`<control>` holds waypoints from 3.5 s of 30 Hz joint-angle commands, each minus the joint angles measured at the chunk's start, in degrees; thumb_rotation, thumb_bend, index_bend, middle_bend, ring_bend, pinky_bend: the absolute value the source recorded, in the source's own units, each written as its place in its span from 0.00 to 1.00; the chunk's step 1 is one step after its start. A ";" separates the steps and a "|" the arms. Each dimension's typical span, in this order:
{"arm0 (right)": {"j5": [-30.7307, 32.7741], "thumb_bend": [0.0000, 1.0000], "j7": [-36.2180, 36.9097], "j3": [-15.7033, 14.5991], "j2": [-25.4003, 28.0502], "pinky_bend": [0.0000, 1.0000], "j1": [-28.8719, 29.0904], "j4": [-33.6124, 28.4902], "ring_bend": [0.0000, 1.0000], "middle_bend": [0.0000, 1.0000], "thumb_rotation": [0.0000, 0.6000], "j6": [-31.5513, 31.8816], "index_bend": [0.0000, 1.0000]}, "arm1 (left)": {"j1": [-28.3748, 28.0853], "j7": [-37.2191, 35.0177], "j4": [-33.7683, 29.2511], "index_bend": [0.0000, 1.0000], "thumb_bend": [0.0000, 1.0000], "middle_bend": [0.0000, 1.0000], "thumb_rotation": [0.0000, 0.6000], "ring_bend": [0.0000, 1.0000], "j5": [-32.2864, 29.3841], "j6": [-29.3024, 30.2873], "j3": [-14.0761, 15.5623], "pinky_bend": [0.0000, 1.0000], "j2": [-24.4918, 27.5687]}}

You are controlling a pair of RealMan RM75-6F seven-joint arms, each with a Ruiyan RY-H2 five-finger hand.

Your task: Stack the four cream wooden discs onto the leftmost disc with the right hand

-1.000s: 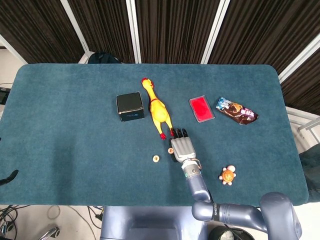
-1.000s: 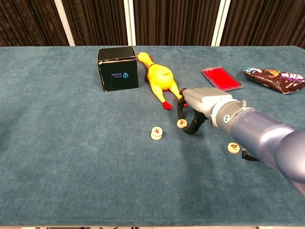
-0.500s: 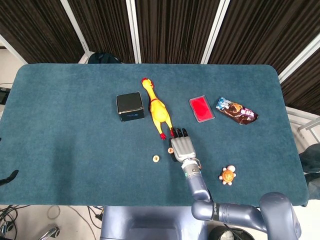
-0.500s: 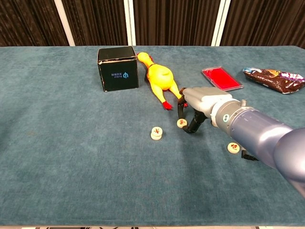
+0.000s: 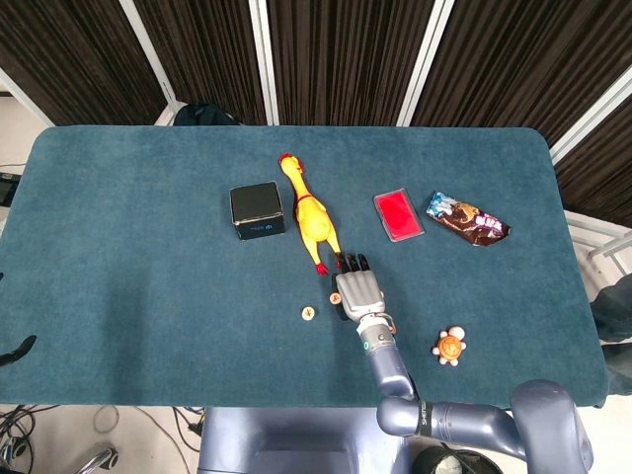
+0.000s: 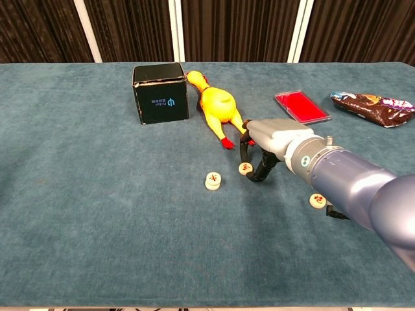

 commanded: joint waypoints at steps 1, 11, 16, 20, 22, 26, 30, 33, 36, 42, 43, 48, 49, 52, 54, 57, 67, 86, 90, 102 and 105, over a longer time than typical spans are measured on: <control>-0.19 0.42 0.11 0.22 0.25 0.00 0.00 -0.37 0.00 0.00 1.00 0.16 0.50 | 0.00 0.00 0.00 0.13 0.17 0.00 1.00 0.00 -0.01 -0.01 0.00 0.10 -0.01; -1.58 0.42 -0.38 0.46 2.74 0.00 -0.21 -6.67 0.00 0.00 1.00 1.84 0.50 | 0.02 0.11 -0.12 0.13 0.17 0.00 1.00 0.00 0.09 0.02 0.06 0.10 0.04; -2.21 0.42 -0.89 0.13 3.03 0.00 0.07 -8.82 0.00 0.00 1.00 2.29 0.50 | 0.08 0.15 -0.18 0.13 0.17 0.00 1.00 0.00 0.21 0.23 0.06 0.10 -0.01; -2.75 0.42 -0.95 -0.05 2.82 0.00 0.29 -9.90 0.00 0.00 1.00 2.68 0.50 | 0.05 0.18 -0.11 0.13 0.17 0.00 1.00 0.00 0.22 0.16 0.08 0.10 -0.03; -3.01 0.42 -1.14 -0.28 2.53 0.00 0.43 -10.09 0.00 0.00 1.00 2.89 0.50 | 0.03 0.12 -0.09 0.13 0.17 0.00 1.00 0.00 0.17 0.10 0.06 0.10 -0.04; -2.75 0.42 -1.45 -0.34 1.38 0.00 0.85 -9.64 0.00 0.00 1.00 3.03 0.50 | 0.01 0.11 -0.10 0.13 0.17 0.00 1.00 0.00 0.26 0.11 0.07 0.10 -0.02; -2.91 0.42 -1.80 -0.31 0.48 0.00 1.27 -9.10 0.00 0.00 1.00 3.39 0.50 | 0.02 -0.01 -0.06 0.13 0.17 0.00 1.00 0.00 0.22 0.12 0.04 0.10 -0.01; -2.80 0.42 -2.02 -0.17 0.06 0.00 1.53 -8.92 0.00 0.00 1.00 3.45 0.50 | -0.03 -0.04 -0.01 0.13 0.17 0.00 1.00 0.00 0.17 -0.02 0.05 0.10 -0.02; -2.68 0.42 -2.24 -0.09 -0.26 0.00 1.76 -8.70 0.00 0.00 1.00 3.43 0.50 | -0.03 0.00 -0.01 0.13 0.17 0.00 1.00 0.00 0.26 0.06 0.05 0.10 -0.05; -2.43 0.42 -2.48 -0.29 -0.60 0.00 1.88 -8.24 0.00 0.00 1.00 3.30 0.50 | 0.00 -0.11 0.00 0.13 0.17 0.00 1.00 0.00 0.17 0.09 0.00 0.10 -0.01; -2.45 0.42 -2.41 -0.28 -0.63 0.00 1.88 -8.17 0.00 0.00 1.00 3.30 0.50 | 0.00 -0.12 -0.01 0.13 0.17 0.00 1.00 0.00 0.14 0.06 0.00 0.10 0.00; -2.63 0.42 -2.33 -0.43 -0.49 0.00 1.84 -7.98 0.00 0.00 1.00 3.20 0.50 | -0.02 -0.11 0.01 0.13 0.17 0.00 1.00 0.00 0.13 0.05 -0.02 0.10 0.00; -2.61 0.42 -2.29 -0.48 -0.46 0.00 1.79 -8.00 0.00 0.00 1.00 3.17 0.50 | -0.03 -0.11 0.01 0.13 0.17 0.00 1.00 0.00 0.11 0.04 -0.03 0.10 0.00; -2.52 0.42 -2.09 -0.71 -0.28 0.00 1.63 -8.21 0.00 0.00 1.00 2.90 0.50 | -0.04 -0.06 0.01 0.13 0.17 0.00 1.00 0.00 0.12 0.05 -0.03 0.10 0.00; -2.79 0.42 -1.85 -0.89 -0.22 0.00 1.52 -8.33 0.00 0.00 1.00 2.84 0.50 | -0.04 0.01 0.01 0.13 0.17 0.00 1.00 0.00 0.11 0.04 -0.02 0.10 -0.01; -3.08 0.42 -1.63 -1.08 -0.36 0.00 1.49 -8.32 0.00 0.00 1.00 2.71 0.50 | -0.04 0.06 0.02 0.13 0.17 0.00 1.00 0.00 0.13 0.06 -0.01 0.10 -0.03; -3.03 0.42 -1.59 -1.30 -1.00 0.00 1.45 -7.23 0.00 0.00 1.00 2.60 0.50 | -0.08 0.04 0.12 0.13 0.17 0.00 1.00 0.00 0.08 -0.06 -0.02 0.10 -0.01; -3.35 0.42 -1.25 -0.99 -1.29 0.00 1.46 -6.74 0.00 0.00 1.00 2.27 0.47 | -0.06 0.23 0.17 0.13 0.17 0.00 1.00 0.00 0.00 0.06 -0.07 0.10 -0.05; -3.23 0.42 -1.40 -1.13 -1.16 0.00 1.41 -6.88 0.00 0.00 1.00 2.12 0.45 | -0.04 0.36 0.20 0.13 0.17 0.00 1.00 0.00 -0.08 0.16 -0.12 0.10 -0.13; -3.21 0.42 -1.36 -1.15 -1.31 0.00 1.35 -6.84 0.00 0.00 1.00 2.09 0.44 | -0.03 0.54 0.19 0.13 0.17 0.00 1.00 0.00 -0.14 0.25 -0.17 0.11 -0.18; -3.29 0.42 -1.45 -1.12 -1.25 0.00 1.32 -7.05 0.00 0.00 1.00 2.29 0.44 | -0.03 0.54 0.25 0.13 0.17 0.00 1.00 0.00 -0.13 0.24 -0.16 0.11 -0.20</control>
